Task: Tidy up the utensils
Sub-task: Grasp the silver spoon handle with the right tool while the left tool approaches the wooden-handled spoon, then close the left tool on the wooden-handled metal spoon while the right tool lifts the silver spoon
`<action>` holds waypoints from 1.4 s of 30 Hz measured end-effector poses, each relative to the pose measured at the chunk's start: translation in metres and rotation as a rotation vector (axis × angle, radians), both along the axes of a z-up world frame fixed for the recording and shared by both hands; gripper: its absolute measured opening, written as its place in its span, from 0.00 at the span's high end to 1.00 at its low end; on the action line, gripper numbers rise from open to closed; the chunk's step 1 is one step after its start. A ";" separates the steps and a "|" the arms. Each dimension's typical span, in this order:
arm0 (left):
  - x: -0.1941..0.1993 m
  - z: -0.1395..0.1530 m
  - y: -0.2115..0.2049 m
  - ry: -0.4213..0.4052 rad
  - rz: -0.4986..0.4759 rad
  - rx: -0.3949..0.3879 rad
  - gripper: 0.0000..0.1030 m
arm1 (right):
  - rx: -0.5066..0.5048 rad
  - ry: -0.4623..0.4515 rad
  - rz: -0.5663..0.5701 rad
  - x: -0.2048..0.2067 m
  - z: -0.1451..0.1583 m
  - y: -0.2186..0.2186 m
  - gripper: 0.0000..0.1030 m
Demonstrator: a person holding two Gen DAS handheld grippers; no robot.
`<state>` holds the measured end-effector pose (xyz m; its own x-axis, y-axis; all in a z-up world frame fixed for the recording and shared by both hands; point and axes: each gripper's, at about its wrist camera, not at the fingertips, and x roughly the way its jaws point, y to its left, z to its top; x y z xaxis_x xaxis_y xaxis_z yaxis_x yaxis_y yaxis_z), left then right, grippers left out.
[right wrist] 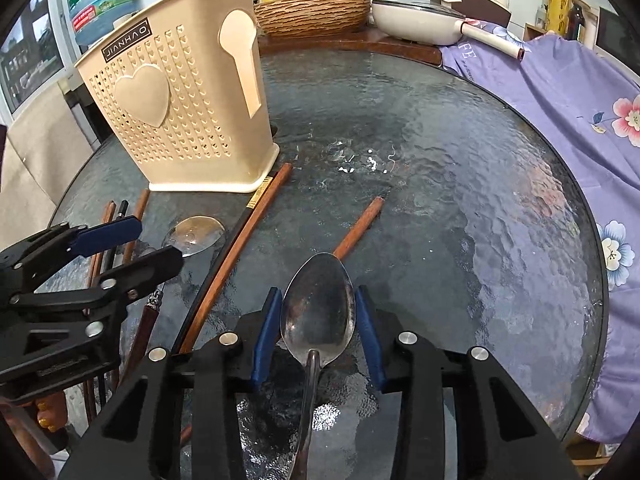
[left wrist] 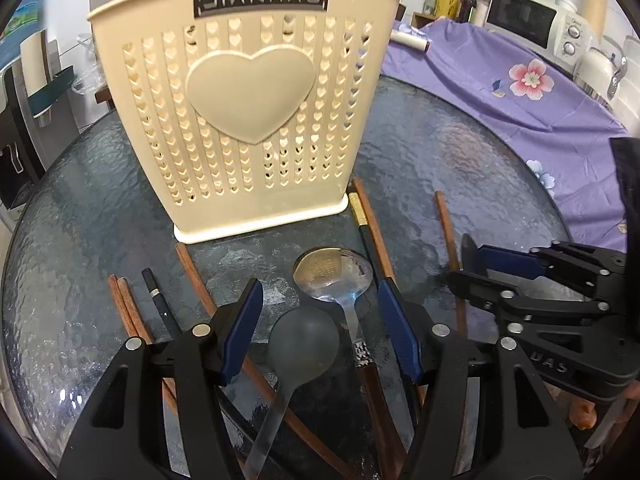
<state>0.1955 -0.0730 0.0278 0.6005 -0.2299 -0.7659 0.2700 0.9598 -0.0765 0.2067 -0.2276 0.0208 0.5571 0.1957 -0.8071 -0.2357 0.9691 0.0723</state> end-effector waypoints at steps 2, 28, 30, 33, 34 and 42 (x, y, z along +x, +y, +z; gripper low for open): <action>0.002 -0.003 -0.002 0.010 -0.001 0.013 0.41 | -0.002 -0.001 0.001 0.000 0.000 0.000 0.65; 0.038 -0.014 -0.037 0.053 0.001 0.065 0.54 | 0.005 -0.001 0.007 0.006 0.001 -0.008 0.65; 0.040 -0.014 -0.038 0.054 0.004 0.061 0.54 | 0.006 -0.001 0.007 0.006 0.000 -0.007 0.65; 0.041 -0.014 -0.036 0.057 0.017 0.041 0.54 | 0.004 -0.004 0.009 0.006 0.000 -0.006 0.65; 0.042 -0.013 -0.037 0.060 0.021 0.031 0.54 | 0.006 -0.004 0.008 0.006 0.000 -0.006 0.65; 0.028 -0.002 -0.028 0.016 0.024 0.001 0.54 | 0.045 -0.035 0.003 -0.002 0.008 -0.013 0.65</action>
<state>0.2233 -0.1013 0.0260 0.5934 -0.2146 -0.7758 0.2457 0.9661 -0.0793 0.2050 -0.2410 0.0291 0.5842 0.2327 -0.7775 -0.2414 0.9645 0.1073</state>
